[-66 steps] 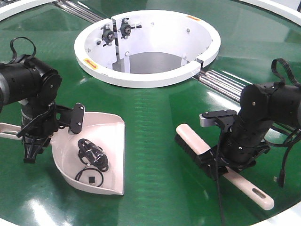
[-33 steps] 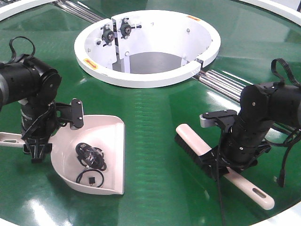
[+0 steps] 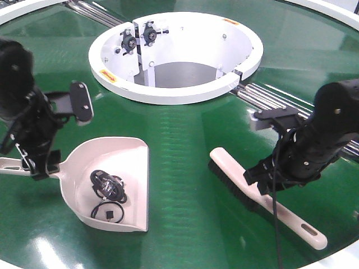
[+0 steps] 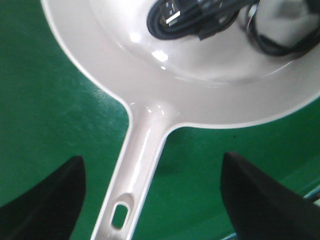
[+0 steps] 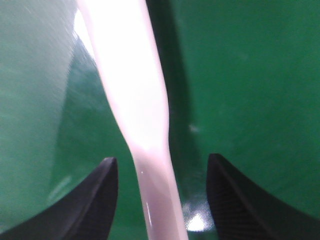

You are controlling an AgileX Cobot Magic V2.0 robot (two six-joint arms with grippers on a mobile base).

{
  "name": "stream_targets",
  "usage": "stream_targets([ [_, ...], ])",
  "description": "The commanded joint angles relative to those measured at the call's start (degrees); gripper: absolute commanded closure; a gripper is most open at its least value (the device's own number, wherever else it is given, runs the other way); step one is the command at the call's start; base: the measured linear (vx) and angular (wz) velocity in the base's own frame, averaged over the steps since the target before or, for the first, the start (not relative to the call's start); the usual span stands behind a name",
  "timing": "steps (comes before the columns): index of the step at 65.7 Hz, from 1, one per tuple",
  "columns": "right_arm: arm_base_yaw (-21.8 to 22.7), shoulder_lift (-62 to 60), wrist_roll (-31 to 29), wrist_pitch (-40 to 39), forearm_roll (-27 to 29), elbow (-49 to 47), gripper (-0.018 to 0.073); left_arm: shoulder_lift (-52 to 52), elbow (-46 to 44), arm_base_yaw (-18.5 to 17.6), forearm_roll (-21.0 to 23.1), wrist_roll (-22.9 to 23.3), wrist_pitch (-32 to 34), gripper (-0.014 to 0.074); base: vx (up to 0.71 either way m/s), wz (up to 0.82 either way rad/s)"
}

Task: Clean and inspect green conveyor with broom and dustpan
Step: 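Open both grippers, releasing dustpan and brush, and lift both arms away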

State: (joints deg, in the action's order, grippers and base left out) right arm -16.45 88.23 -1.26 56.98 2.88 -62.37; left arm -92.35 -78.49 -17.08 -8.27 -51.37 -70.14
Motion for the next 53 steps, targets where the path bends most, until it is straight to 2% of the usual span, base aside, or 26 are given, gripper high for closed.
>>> stream_targets([
  [1, 0.3, -5.4, -0.5, -3.9, -0.3, -1.5, 0.0166, 7.3, -1.7, -0.3, 2.1, 0.7, -1.4, 0.0062, 0.0, 0.0],
  [12, 0.3, -11.6, -0.4, -9.7, -0.5, -1.5, 0.0169, 17.6, -1.7, -0.3, 6.0, 0.7, -0.7, 0.0062, 0.0, 0.0],
  [26, 0.3, -19.1, -0.2, -13.6, -2.9, -1.5, 0.0197, 31.5, -1.7, -0.3, 13.3, 0.9, 7.3, 0.0062, 0.0, 0.0],
  [34, 0.3, -24.5, -0.1, -13.7, -2.9, -1.3, 0.0211, 38.3, 0.3, -0.3, 17.0, 4.8, 12.1, 0.0062, 0.0, 0.0],
  [42, 0.3, -31.4, -0.1, -17.3, -2.9, 0.0, 0.0212, 45.6, 5.7, -0.3, 17.1, 7.9, 18.8, 0.0062, 0.0, 0.0],
  [53, 0.3, -43.7, 0.0, -28.1, -4.2, 7.4, 0.0212, 56.5, 17.7, -0.3, 17.1, 8.8, 27.7, 0.0062, 0.0, 0.0],
])
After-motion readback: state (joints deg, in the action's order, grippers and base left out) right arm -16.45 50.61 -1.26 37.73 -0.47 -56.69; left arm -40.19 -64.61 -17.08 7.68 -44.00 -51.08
